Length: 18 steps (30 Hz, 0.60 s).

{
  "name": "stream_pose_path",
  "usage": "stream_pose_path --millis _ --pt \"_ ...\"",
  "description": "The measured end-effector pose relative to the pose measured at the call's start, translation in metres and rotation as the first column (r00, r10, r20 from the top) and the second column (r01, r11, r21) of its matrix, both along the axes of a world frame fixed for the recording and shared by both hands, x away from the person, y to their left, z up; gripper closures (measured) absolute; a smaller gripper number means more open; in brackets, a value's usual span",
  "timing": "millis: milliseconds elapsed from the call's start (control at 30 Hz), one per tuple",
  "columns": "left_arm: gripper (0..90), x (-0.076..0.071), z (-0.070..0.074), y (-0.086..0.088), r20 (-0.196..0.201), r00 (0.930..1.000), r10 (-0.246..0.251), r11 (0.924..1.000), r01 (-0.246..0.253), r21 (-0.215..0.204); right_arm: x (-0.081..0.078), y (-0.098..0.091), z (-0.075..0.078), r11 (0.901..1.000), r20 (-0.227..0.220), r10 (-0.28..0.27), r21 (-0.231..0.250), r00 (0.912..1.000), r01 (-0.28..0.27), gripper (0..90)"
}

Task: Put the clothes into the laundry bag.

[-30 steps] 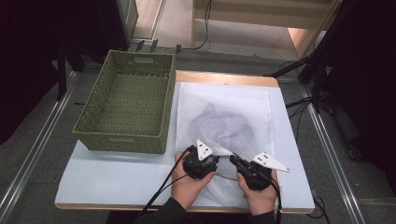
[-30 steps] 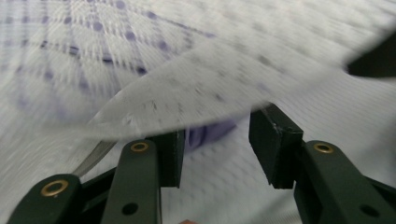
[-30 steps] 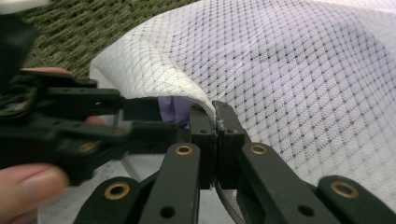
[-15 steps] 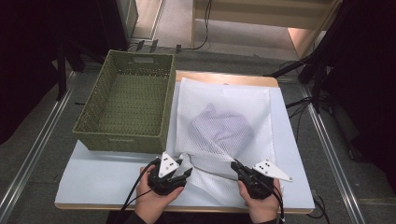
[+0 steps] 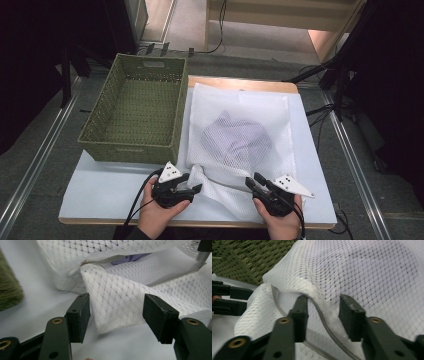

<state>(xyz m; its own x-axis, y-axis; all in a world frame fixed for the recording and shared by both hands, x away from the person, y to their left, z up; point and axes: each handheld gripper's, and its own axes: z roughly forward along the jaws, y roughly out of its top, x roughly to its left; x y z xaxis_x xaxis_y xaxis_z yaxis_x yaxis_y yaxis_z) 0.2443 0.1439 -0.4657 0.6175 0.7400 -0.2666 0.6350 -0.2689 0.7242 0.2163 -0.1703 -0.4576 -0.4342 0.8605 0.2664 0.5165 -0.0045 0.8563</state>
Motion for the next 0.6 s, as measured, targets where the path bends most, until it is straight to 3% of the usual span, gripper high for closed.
stream_pose_path --millis 67,100,133,200,300,433,467,533,600 --pt "50.2 0.004 -0.002 -0.002 -0.022 0.9996 -0.019 0.9998 0.019 0.005 0.001 -0.001 0.0 0.9999 -0.005 -0.011 0.003 0.9999 0.011 49.8" --pt "59.0 0.005 -0.003 -0.002 -0.034 0.9988 -0.034 0.9994 0.034 0.005 0.001 -0.001 0.0 0.9999 -0.002 -0.017 0.001 0.9999 0.017 48.3" --pt "73.6 0.005 -0.004 -0.001 -0.039 0.998 -0.05 0.9987 0.05 0.011 0.001 -0.001 0.001 0.9998 -0.001 -0.019 0.005 0.9998 0.019 46.5" --pt "90.0 0.001 -0.003 0.0 -0.037 0.9961 -0.08 0.9963 0.081 0.03 -0.001 0.0 0.003 0.9997 0.008 -0.024 0.001 0.9997 0.024 43.5" --pt "90.0 -0.009 -0.001 0.005 -0.027 0.9914 -0.128 0.9898 0.13 0.058 -0.004 0.001 0.005 0.9999 0.022 -0.017 -0.002 0.9996 0.017 40.6" --pt "90.0 -0.022 0.0 0.018 -0.008 0.9878 -0.156 0.9816 0.155 0.111 -0.006 0.009 0.002 0.9997 0.011 0.012 -0.021 0.9999 -0.012 38.7" --pt "90.0 -0.024 0.0 0.023 -0.008 0.9896 -0.144 0.9828 0.144 0.115 -0.007 0.011 0.001 0.9995 0.01 0.016 -0.028 0.9998 -0.016 38.3" --pt "89.9 -0.022 -0.001 0.034 -0.019 0.9945 -0.103 0.9924 0.104 0.064 -0.009 0.017 0.001 0.9988 0.013 0.025 -0.043 0.9996 -0.025 38.1" --pt "76.0 -0.019 0.0 0.039 -0.002 0.9984 -0.057 0.9973 0.057 0.045 -0.01 0.021 0.002 0.9986 0.016 0.026 -0.047 0.9995 -0.025 38.3"
